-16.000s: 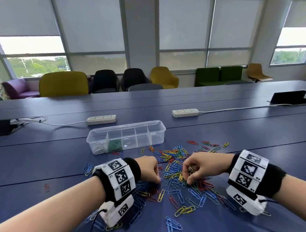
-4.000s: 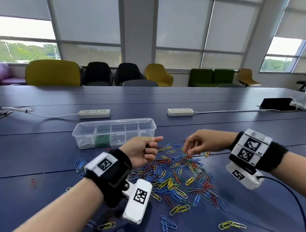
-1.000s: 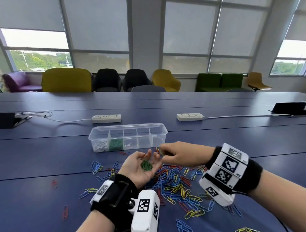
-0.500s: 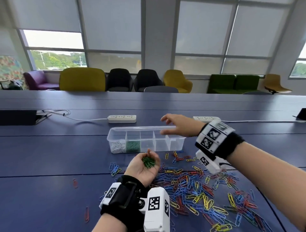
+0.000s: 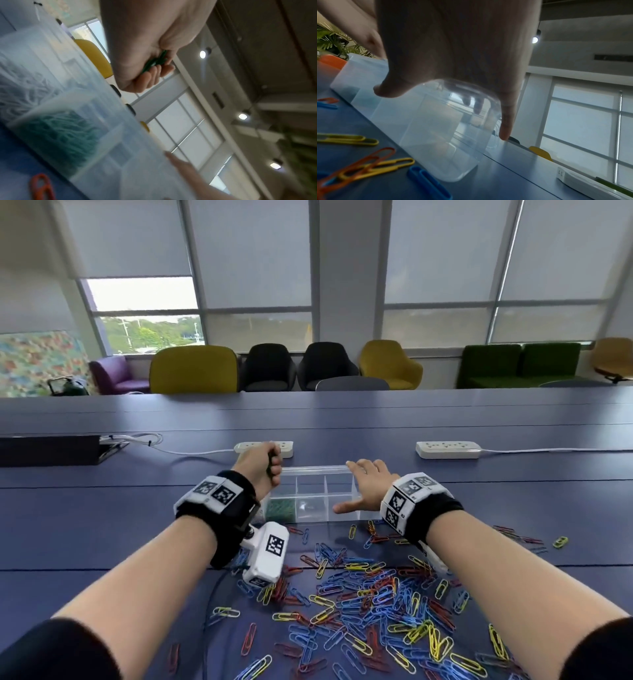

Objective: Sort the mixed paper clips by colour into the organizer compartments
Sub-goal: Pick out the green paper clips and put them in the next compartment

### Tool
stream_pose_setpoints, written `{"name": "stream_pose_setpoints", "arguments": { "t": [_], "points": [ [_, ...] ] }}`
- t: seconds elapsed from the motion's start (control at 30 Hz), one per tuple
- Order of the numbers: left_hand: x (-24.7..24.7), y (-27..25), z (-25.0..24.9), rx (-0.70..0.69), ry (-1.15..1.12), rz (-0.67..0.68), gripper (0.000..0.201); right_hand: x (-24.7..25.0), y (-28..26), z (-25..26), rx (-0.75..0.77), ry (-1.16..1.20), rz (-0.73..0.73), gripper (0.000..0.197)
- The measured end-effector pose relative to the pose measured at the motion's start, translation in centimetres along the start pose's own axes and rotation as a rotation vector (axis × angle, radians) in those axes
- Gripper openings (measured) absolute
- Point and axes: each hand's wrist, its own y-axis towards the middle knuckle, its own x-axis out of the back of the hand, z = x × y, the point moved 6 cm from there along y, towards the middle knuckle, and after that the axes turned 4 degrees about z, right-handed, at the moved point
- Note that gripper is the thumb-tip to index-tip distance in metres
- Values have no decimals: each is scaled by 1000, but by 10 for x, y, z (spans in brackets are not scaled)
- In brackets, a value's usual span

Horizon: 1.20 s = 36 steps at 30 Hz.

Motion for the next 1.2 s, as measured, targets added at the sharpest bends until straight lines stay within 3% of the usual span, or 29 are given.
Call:
{"name": "stream_pose_setpoints", "arguments": {
  "t": [0.3,0.4,0.57,0.63,0.77,0.83,0.9,1.03,1.2],
  "points": [
    [-1,34,18,-7,696,-6,35,1,-2,2,-19,20,31,101],
    [1,37,18,-60,859,-21,20,-1,1,0,-35,32,45,103],
    [-5,32,14,-152,992,-46,22,-1,2,-3,-13,85,70,104],
    [-12,20,4,-231,1093,-74,21,11,-3,-11,10,209,79,100],
    [-52,-23,-21,-566,1231,-63,14,43,-29,-58,-21,373,-24,77],
    [-86,-49,-22,-696,1273,13,9,39,-50,-89,-94,224,43,67],
    [-119,-64,-12,-739,1284,153,9,22,-71,-117,-156,90,180,59],
    [-170,-72,42,-518,1458,553,25,-10,-104,-171,-328,-57,294,60],
    [-205,-71,106,-237,1699,795,60,-41,-120,-193,-391,-56,347,61]
  ]
}}
